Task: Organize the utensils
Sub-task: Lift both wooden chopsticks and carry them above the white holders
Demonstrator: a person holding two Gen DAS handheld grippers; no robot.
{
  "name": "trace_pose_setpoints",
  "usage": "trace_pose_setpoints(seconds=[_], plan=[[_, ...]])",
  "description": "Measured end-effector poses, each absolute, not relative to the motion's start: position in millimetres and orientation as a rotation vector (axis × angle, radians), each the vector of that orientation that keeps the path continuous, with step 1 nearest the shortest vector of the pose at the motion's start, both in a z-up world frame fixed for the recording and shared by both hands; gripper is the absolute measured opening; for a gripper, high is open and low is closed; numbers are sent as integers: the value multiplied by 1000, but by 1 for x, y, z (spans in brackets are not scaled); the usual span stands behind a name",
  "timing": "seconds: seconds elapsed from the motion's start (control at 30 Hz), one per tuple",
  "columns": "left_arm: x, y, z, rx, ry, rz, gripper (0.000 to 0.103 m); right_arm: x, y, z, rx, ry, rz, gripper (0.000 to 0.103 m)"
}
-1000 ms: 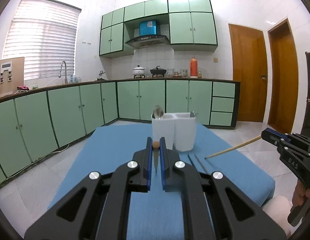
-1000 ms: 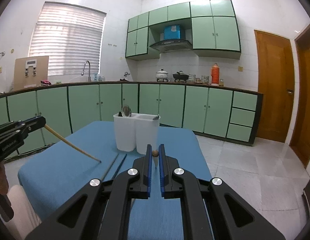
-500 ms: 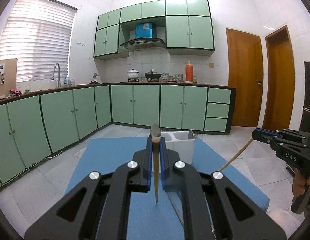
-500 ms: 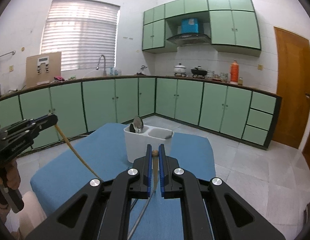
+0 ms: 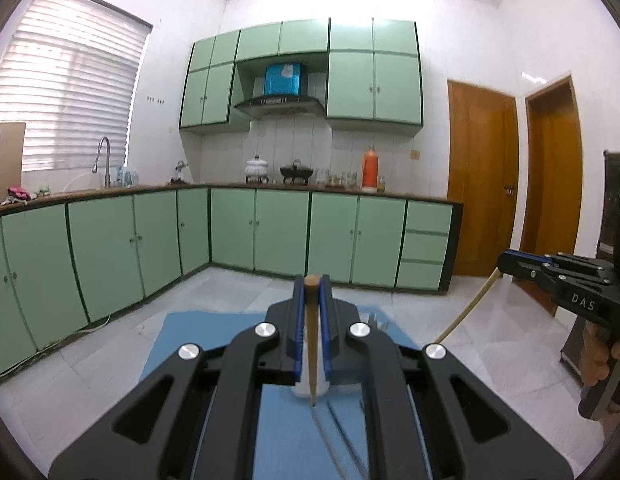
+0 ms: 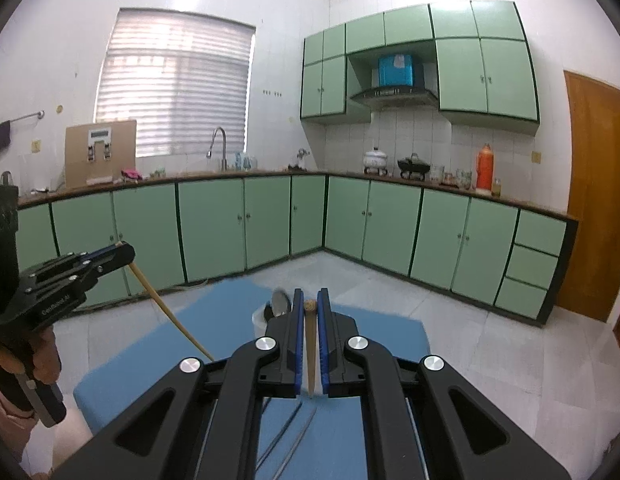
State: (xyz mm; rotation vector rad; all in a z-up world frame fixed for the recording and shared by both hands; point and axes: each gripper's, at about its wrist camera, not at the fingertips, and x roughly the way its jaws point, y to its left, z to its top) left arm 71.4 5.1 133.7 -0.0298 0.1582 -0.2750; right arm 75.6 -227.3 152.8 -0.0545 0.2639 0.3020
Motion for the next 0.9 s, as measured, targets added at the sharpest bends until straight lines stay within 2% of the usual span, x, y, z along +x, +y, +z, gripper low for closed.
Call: trace_pose_setpoints(seconds=[0.23,0.37,0.9], plan=[[94,-17,179,-25,35,-274,6,103,-228,201,-44,202,307,6],[125,-35,186,-22,21,-277,6,136,-222,206,-53,218,298,6],[257,-67,132,-5,200,-259,6,243,-209,142,-31,406,312,6]])
